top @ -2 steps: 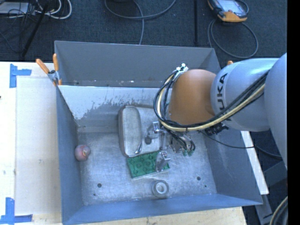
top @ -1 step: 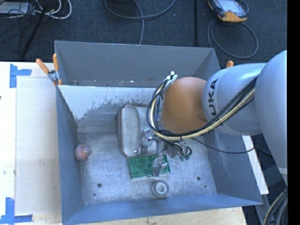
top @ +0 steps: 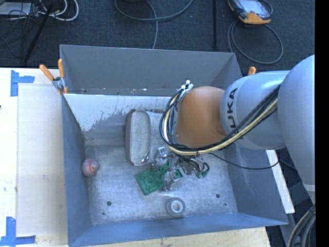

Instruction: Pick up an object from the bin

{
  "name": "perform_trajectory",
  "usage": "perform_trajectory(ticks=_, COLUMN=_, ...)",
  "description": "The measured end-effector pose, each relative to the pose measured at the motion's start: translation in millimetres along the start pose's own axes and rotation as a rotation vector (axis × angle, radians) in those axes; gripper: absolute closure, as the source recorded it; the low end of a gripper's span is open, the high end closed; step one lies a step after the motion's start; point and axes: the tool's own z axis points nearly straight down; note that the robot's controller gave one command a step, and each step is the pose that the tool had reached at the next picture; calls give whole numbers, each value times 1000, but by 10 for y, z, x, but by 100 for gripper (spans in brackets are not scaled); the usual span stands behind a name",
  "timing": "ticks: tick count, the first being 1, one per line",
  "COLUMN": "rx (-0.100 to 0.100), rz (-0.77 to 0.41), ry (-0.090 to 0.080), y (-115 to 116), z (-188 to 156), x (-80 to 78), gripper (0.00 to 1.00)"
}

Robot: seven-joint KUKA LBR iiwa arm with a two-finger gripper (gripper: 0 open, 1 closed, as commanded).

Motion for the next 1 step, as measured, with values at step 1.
perform_trajectory(ticks=1, rx=3, rz=-276, ry=-12, y=-330, z=-1492, x=-88, gripper=100)
